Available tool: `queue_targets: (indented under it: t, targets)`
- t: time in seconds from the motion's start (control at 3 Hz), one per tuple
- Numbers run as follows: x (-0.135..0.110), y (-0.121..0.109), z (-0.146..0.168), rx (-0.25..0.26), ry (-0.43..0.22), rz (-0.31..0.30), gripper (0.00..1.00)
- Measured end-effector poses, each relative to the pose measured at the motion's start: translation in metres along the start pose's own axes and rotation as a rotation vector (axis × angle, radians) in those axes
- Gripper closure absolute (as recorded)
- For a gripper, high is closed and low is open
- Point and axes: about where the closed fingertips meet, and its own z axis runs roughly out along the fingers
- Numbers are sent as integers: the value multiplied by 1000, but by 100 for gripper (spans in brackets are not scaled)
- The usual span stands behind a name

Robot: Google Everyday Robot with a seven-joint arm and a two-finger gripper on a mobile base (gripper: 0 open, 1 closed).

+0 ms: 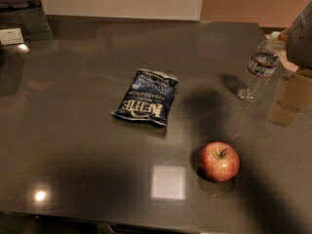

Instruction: Move water bottle near blue chip bag

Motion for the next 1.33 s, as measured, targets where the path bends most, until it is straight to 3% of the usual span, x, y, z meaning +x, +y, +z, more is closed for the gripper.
queue_targets:
  t: [0.67,1.33]
  targets:
    - [0,-4,-2,19,-2,19,0]
    - [21,-40,-11,153,-61,209,0]
